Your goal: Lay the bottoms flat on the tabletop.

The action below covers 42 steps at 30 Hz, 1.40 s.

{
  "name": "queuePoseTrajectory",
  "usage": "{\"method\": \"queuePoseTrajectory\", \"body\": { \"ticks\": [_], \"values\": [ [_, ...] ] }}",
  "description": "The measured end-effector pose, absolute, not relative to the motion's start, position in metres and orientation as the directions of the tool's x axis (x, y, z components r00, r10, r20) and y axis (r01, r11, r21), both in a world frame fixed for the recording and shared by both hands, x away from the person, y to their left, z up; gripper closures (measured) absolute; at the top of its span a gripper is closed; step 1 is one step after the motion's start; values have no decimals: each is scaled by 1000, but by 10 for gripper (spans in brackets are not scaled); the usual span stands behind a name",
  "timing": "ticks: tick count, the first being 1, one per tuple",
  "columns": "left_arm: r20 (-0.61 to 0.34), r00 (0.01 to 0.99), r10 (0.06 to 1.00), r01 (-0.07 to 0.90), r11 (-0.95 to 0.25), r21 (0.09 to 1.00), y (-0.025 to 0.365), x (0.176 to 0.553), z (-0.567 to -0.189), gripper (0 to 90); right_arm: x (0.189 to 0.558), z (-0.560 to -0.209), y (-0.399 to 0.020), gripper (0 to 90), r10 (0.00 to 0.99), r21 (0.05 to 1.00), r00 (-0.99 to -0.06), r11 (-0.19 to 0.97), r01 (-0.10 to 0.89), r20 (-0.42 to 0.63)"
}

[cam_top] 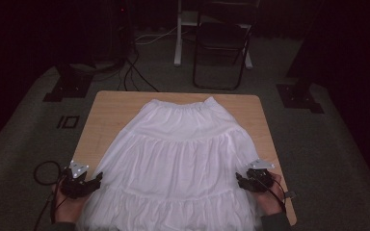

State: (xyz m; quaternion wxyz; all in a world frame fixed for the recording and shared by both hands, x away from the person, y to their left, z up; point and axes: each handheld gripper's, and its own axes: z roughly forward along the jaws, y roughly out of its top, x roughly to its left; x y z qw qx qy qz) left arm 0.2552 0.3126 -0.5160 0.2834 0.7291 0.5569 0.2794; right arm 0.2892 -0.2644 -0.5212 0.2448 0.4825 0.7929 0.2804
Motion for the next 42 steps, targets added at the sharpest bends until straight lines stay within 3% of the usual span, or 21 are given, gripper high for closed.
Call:
{"method": "queuePoseTrajectory", "body": {
  "ticks": [16, 20, 22, 25, 27, 36, 40, 41, 42],
  "values": [
    [-6, 202, 979, 702, -140, 698, 331, 205, -542, 371, 272, -534, -278, 387, 920, 680, -385, 327, 656, -72],
    [-7, 193, 981, 697, -132, 705, 334, 203, -542, 415, 273, -537, -278, 387, 921, 677, -385, 322, 661, -62],
    [-11, 190, 982, 700, -127, 703, 335, 204, -541, 509, 273, -537, -279, 386, 922, 679, -383, 317, 663, -56],
    [-25, 230, 973, 707, -149, 691, 335, 206, -538, 763, 273, -538, -280, 386, 922, 681, -383, 311, 663, -48],
    [-13, 235, 972, 707, -162, 689, 336, 210, -538, 878, 274, -538, -280, 386, 923, 682, -383, 306, 664, -42],
    [83, 9, 996, 667, -68, 742, 397, 249, -519, 897, 274, -538, -278, 390, 920, 686, -390, 314, 657, -47],
    [77, -41, 996, 691, -28, 723, 401, 263, -524, 889, 274, -539, -275, 388, 909, 685, -415, 326, 651, -39],
    [79, -38, 996, 695, -30, 718, 396, 264, -526, 857, 274, -540, -274, 388, 908, 685, -418, 330, 650, -41],
    [79, -35, 996, 690, -33, 723, 392, 265, -527, 755, 274, -540, -274, 389, 907, 683, -419, 332, 650, -43]
  ]
}}
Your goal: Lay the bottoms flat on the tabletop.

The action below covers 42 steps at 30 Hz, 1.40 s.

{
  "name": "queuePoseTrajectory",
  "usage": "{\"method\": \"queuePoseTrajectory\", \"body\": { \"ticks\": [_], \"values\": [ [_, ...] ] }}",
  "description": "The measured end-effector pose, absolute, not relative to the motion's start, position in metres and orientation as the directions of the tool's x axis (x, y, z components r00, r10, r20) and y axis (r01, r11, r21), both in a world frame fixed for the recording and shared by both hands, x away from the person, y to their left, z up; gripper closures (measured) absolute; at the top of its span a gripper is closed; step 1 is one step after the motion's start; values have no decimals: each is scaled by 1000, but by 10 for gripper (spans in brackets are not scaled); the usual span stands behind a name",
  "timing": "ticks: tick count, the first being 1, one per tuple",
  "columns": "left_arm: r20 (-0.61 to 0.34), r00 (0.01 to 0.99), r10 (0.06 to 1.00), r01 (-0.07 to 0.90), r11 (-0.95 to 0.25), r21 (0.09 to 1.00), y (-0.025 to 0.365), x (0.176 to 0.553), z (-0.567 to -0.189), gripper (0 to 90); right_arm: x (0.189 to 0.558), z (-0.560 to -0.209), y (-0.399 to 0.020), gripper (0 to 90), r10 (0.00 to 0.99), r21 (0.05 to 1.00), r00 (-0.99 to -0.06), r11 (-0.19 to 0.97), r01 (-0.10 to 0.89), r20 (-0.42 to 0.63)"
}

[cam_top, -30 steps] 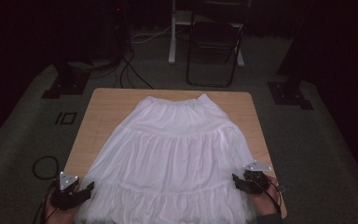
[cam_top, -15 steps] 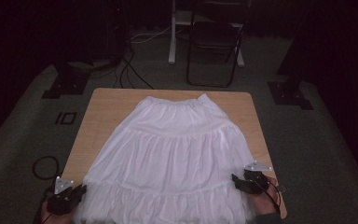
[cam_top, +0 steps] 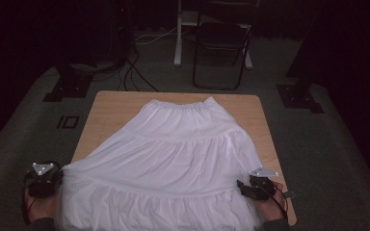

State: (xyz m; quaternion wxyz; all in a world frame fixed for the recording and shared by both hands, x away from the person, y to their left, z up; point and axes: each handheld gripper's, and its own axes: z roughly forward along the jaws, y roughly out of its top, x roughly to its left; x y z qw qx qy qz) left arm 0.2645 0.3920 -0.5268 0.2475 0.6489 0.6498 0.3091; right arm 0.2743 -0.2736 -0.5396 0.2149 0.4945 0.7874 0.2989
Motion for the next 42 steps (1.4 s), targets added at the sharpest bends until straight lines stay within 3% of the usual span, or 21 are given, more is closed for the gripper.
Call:
{"method": "queuePoseTrajectory", "body": {
  "ticks": [2, 6, 10, 16, 23, 30, 34, 38, 42],
  "values": [
    [49, -18, 999, 661, -25, 750, 385, 263, -525, 602, 274, -539, -274, 391, 907, 683, -418, 335, 649, -48],
    [40, 22, 999, 619, -45, 784, 366, 263, -519, 506, 269, -532, -279, 400, 912, 697, -406, 322, 640, -49],
    [30, 100, 995, 591, -84, 802, 342, 267, -518, 488, 262, -523, -290, 433, 927, 716, -372, 294, 633, -53],
    [-9, 180, 984, 592, -101, 799, 317, 276, -532, 486, 246, -521, -316, 563, 950, 711, -309, 249, 658, -46],
    [-27, 216, 976, 607, -113, 787, 307, 278, -544, 467, 218, -529, -339, 421, 968, 673, -237, 227, 704, -79],
    [-29, 216, 976, 625, -116, 772, 306, 281, -545, 464, 198, -539, -352, 418, 979, 650, -202, 164, 742, -16],
    [-30, 214, 976, 636, -116, 763, 305, 281, -546, 460, 198, -538, -352, 555, 973, 646, -232, 171, 744, 9],
    [-45, 209, 977, 642, -103, 760, 307, 281, -546, 459, 200, -535, -349, 877, 965, 631, -261, 208, 747, -10],
    [-60, 208, 976, 644, -91, 760, 308, 280, -546, 458, 206, -534, -358, 893, 976, 630, -200, 211, 747, -90]
  ]
}}
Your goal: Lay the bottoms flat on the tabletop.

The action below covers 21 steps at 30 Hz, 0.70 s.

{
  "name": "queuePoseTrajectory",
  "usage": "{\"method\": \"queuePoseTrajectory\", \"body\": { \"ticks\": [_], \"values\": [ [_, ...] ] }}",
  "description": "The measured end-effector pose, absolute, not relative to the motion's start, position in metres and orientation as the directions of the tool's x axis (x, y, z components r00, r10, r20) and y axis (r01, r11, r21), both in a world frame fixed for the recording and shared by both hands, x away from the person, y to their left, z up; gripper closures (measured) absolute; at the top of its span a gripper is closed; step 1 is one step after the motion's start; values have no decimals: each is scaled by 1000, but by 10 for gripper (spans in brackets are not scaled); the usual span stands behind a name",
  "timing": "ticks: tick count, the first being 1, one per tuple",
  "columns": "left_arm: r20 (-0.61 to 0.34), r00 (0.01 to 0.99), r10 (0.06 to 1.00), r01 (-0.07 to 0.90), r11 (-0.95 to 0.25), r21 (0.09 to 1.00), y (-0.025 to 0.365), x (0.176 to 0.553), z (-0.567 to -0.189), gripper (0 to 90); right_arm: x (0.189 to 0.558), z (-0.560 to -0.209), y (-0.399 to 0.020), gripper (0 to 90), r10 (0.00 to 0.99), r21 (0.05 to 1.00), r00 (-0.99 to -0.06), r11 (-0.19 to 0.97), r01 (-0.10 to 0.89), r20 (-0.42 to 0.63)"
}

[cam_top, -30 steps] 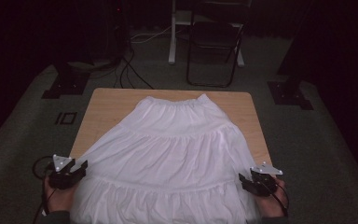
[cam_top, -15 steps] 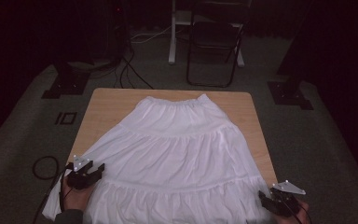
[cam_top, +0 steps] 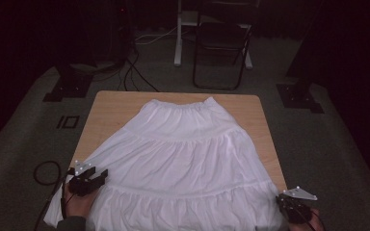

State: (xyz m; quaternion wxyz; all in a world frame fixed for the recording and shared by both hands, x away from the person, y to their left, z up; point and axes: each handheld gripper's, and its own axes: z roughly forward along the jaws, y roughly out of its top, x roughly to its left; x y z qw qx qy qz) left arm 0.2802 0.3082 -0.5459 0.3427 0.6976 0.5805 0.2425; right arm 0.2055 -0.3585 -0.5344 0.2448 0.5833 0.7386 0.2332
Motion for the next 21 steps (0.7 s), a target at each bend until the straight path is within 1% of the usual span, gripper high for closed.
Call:
{"method": "queuePoseTrajectory", "body": {
  "ticks": [2, 4, 6, 9, 11, 12, 13, 15, 18, 21],
  "values": [
    [-60, 212, 975, 646, -93, 757, 308, 281, -546, 458, 210, -530, -373, 896, 985, 653, -145, 170, 738, -93],
    [-58, 218, 974, 647, -100, 755, 308, 280, -546, 459, 215, -520, -385, 896, 984, 676, -92, 172, 716, -153],
    [-60, 224, 973, 647, -102, 756, 308, 280, -546, 460, 220, -509, -396, 896, 981, 704, -47, 168, 690, -188],
    [-72, 228, 971, 646, -96, 758, 307, 279, -546, 459, 229, -500, -407, 896, 967, 722, 31, 167, 672, -253],
    [-75, 228, 971, 646, -93, 758, 308, 279, -546, 458, 233, -500, -410, 886, 969, 716, 39, 152, 682, -243],
    [-77, 227, 971, 646, -91, 758, 308, 279, -546, 458, 236, -504, -412, 717, 979, 712, 31, 125, 691, -202],
    [-79, 224, 971, 646, -87, 758, 308, 279, -546, 458, 236, -506, -412, 636, 984, 714, 34, 104, 692, -177],
    [-84, 223, 971, 645, -82, 759, 309, 279, -546, 457, 233, -508, -411, 538, 994, 739, 20, 69, 670, -111],
    [-80, 223, 972, 646, -86, 758, 308, 279, -546, 455, 229, -508, -409, 475, 999, 769, -18, 35, 638, -30],
    [-75, 225, 971, 646, -92, 758, 308, 279, -546, 452, 228, -508, -406, 460, 999, 782, -39, 23, 623, 2]
  ]
}}
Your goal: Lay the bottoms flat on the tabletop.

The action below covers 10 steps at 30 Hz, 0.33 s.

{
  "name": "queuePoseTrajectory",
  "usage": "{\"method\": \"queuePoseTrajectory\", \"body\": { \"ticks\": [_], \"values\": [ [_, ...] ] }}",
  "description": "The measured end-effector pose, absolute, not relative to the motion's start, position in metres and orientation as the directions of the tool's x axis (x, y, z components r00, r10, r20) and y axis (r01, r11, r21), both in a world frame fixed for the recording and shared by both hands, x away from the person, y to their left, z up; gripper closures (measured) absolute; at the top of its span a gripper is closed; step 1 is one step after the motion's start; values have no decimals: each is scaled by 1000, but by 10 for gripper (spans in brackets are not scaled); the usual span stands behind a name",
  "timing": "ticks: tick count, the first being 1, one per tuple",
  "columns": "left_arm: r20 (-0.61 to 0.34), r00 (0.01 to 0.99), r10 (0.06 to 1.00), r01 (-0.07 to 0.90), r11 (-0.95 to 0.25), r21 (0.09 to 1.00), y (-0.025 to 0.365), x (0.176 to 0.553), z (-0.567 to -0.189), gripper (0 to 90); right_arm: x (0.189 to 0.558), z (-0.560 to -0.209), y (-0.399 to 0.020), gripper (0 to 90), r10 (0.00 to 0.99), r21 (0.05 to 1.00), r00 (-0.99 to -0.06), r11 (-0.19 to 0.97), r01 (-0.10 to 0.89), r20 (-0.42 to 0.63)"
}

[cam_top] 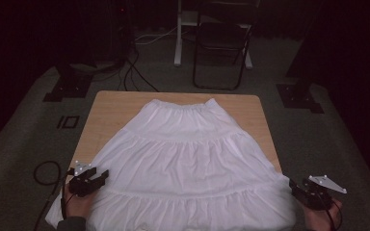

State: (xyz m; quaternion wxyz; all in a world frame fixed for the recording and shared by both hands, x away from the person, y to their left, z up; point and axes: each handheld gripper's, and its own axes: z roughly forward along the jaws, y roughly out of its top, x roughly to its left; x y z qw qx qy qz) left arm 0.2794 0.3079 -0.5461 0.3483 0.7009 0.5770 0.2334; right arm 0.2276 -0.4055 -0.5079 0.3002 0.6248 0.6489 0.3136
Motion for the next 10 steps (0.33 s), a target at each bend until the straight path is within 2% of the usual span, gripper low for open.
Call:
{"method": "queuePoseTrajectory", "body": {
  "ticks": [10],
  "values": [
    [-90, 222, 971, 650, -79, 756, 310, 280, -546, 445, 228, -510, -399, 438, 998, 790, -66, 31, 613, 12]
  ]
}}
